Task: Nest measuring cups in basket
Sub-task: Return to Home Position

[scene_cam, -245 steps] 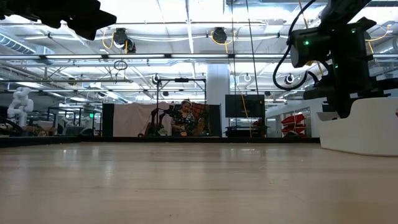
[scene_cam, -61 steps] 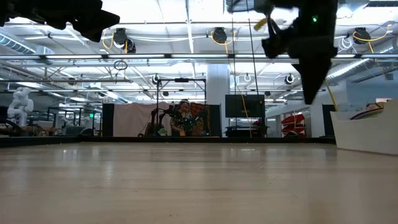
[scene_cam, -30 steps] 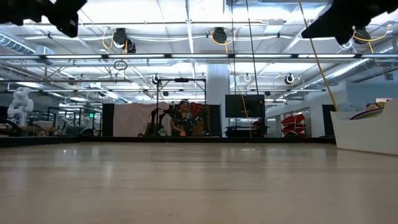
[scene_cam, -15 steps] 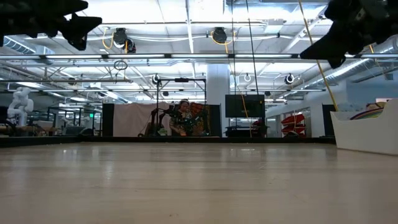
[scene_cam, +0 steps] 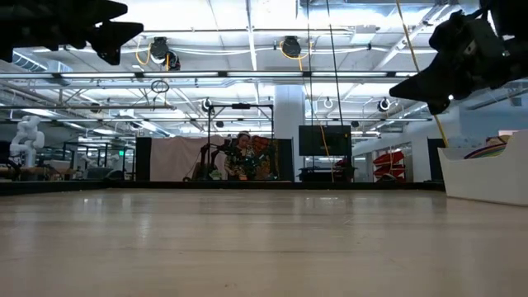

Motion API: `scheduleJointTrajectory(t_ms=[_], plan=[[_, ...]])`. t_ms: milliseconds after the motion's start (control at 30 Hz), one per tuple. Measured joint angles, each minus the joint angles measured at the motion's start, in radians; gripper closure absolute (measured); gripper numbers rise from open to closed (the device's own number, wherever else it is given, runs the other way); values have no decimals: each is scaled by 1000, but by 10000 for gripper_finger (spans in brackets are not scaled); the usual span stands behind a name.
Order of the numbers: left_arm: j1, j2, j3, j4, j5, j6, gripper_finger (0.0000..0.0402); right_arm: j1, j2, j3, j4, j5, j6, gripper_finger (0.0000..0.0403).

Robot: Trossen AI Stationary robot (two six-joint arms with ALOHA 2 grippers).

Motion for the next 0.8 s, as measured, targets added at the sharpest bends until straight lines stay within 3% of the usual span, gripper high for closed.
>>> scheduleJointTrajectory(t_ms=[433,800], plan=[[27,0,0,-1,-9,-19,190,-4,-27,-85,173,44,-139,403],[27,0,0,1,-19,1,190,-44,-163,-132,171,-62,-101,403]])
